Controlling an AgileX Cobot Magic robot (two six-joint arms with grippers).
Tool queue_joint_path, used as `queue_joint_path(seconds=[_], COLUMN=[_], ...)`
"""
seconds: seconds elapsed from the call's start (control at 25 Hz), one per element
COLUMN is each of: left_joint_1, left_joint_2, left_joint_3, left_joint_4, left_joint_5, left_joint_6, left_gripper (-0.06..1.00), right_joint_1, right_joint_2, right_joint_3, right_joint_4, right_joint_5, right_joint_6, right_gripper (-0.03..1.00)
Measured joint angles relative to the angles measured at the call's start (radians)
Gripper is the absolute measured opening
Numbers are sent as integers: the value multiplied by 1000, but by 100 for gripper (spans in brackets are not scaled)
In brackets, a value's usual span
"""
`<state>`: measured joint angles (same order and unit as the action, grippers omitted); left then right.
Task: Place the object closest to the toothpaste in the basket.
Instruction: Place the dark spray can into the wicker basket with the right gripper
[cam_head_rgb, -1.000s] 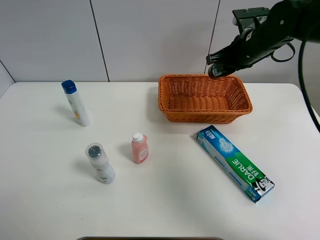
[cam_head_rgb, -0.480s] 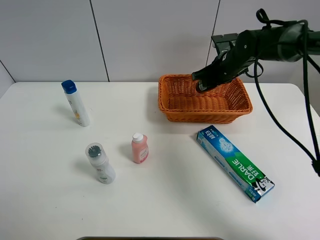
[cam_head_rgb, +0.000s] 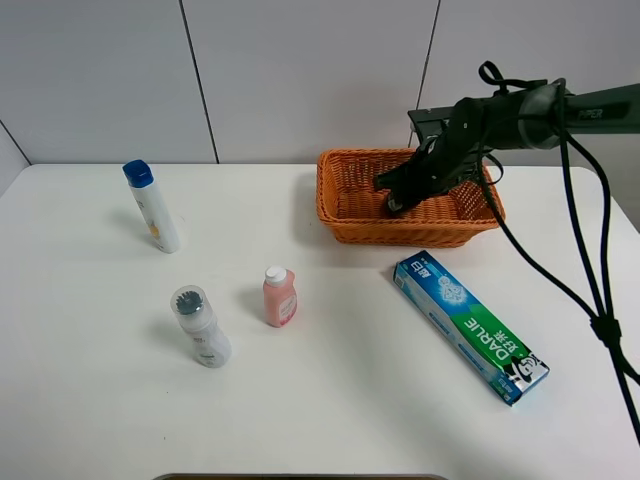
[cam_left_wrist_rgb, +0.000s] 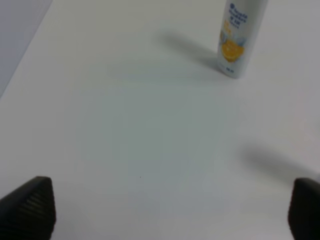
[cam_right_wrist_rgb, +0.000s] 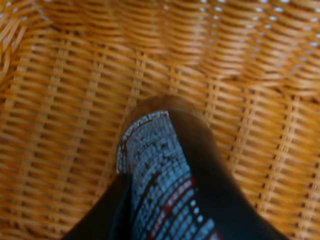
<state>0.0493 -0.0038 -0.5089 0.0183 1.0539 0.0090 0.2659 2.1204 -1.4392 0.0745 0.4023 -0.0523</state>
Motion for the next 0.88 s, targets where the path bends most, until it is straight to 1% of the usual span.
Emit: queue_joint_path(seconds=[0.88], left_joint_1=[0], left_joint_2=[0], left_joint_3=[0], left_joint_4=[-1], left_joint_5=[0], left_joint_6=[0], left_gripper=[94], right_joint_1=[7], right_joint_2=[5], right_joint_3=[-6], right_joint_4=[-1], right_joint_5=[3], right_joint_6=[-4], right_gripper=[36])
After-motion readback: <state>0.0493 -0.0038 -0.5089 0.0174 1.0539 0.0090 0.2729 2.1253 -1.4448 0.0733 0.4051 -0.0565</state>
